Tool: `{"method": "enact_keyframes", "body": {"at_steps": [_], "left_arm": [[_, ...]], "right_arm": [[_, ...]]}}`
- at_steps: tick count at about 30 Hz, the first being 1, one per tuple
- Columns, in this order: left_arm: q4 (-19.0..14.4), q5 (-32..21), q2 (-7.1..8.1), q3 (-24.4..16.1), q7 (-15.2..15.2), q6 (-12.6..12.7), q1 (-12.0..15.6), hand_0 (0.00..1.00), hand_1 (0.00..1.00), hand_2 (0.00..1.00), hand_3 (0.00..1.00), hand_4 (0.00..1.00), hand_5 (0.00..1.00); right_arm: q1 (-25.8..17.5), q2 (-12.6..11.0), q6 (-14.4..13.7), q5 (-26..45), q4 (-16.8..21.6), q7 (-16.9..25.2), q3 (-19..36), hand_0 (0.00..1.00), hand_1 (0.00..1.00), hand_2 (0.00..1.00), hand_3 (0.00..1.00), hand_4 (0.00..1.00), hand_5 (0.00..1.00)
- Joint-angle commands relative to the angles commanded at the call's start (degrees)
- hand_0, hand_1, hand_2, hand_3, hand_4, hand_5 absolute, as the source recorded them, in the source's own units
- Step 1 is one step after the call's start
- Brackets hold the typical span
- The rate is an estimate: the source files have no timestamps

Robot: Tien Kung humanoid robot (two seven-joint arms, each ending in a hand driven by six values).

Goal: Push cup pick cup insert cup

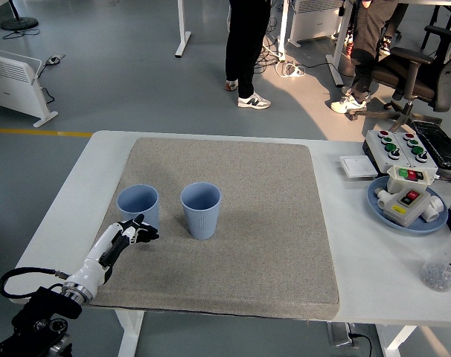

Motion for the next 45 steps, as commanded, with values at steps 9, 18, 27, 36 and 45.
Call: {"method": "enact_keyframes", "body": {"at_steps": [9,18,27,36,45], "left_arm": [[3.8,-2.3,-0.71,1.9,-1.2,0.6,-3.2,0.703,0.627,0.54,0.485,0.592,0.998],[8.6,-5.5,-1.61,4.6,-2.6,1.6,-7.2,0.701,0.624,0.536,0.48,0.587,0.998],[12.9,-8.7,-2.23,8.2,-3.9,2.1,-11.4,0.704,0.624,0.534,0.479,0.585,0.998],[17.9,-12.4,-2.75,12.6,-5.1,2.5,-15.2,0.704,0.622,0.531,0.474,0.58,0.998],[23.2,-16.5,-3.62,16.3,-6.7,2.9,-19.1,0.703,0.62,0.529,0.472,0.579,0.998]], "right_arm": [[-0.1,0.0,0.1,-0.1,0.0,0.0,-0.1,0.531,0.549,0.503,0.546,0.096,0.957],[0.2,0.0,0.4,-0.2,0.0,-0.1,-0.4,0.531,0.549,0.503,0.546,0.097,0.958],[0.4,0.1,0.5,0.2,0.0,0.0,-1.1,0.531,0.549,0.504,0.546,0.096,0.956],[0.5,0.2,0.7,-0.2,0.0,-0.1,-1.1,0.531,0.549,0.504,0.546,0.092,0.954],[0.5,0.3,0.9,-0.2,0.0,-0.2,-1.6,0.531,0.549,0.504,0.546,0.092,0.952]]}}
